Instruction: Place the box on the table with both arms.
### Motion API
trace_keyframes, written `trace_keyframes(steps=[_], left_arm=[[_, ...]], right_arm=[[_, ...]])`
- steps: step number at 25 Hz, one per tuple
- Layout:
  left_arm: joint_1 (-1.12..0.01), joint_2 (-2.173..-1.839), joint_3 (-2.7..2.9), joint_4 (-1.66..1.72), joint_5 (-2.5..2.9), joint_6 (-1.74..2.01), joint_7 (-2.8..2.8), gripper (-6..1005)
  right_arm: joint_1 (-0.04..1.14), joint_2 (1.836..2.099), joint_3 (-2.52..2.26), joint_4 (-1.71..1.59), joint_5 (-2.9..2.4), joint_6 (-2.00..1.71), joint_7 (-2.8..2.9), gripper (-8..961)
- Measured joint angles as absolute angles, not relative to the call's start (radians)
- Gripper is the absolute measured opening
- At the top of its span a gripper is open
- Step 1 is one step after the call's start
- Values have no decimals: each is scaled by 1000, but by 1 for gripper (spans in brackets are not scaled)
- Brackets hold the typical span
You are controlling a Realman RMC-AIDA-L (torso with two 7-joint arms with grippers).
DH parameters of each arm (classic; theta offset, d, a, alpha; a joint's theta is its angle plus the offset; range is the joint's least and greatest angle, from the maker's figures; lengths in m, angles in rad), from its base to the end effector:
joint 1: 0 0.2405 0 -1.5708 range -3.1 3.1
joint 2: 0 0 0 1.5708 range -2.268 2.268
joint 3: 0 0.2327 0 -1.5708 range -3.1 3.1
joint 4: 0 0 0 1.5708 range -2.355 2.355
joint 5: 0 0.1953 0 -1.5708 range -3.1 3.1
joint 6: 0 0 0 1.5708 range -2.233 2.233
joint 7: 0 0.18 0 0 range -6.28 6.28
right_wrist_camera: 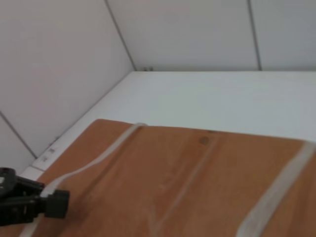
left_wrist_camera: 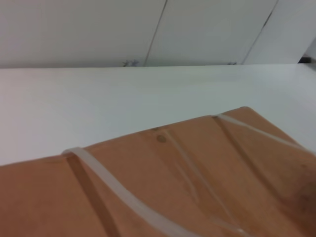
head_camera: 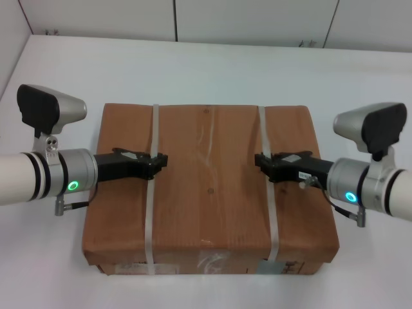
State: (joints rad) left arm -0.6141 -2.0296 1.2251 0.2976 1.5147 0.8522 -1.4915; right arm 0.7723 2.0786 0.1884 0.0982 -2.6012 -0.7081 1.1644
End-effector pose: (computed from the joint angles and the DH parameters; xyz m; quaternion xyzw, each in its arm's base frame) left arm -0.2746 0.3640 -0.0784 -0.8727 -0.3957 -0.1407 0.2491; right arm 0.2463 0.3572 -0.1324 -0.8642 0.4081 0.1562 0.2496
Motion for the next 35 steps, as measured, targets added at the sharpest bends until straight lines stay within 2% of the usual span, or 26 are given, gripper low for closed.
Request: trace_keyframes(steps=[7, 8, 10, 12, 21, 26, 32, 35], left_arm=[[-610, -2032, 1225, 296, 1513, 798, -1489, 128], [-608, -2033, 1225, 296, 1513, 798, -1489, 137], [-607, -2032, 1226, 296, 1513, 797, -1488, 372], [-607, -2032, 1227, 296, 1513, 797, -1486, 415], [-599, -2032, 1221, 312, 1512, 820, -1484, 611], [-552, -2032, 1216, 397, 1506, 887, -1484, 794], [-453, -2032, 1215, 512, 1395, 1085, -1334, 896], [-427, -2023, 1215, 514, 1336, 1267, -1199, 894]], right_arm=[[753, 2078, 194, 94, -2595, -700, 1230, 173], [752, 2078, 195, 95, -2595, -700, 1230, 222], [747, 2078, 195, 95, -2595, -702, 1231, 319], [745, 2078, 195, 95, -2595, -703, 1231, 417], [722, 2077, 209, 84, -2594, -756, 1233, 693], [681, 2074, 270, 44, -2594, -857, 1232, 855], [625, 2074, 356, -14, -2594, -1007, 1187, 856], [600, 2072, 381, -82, -2596, -1234, 1058, 856]])
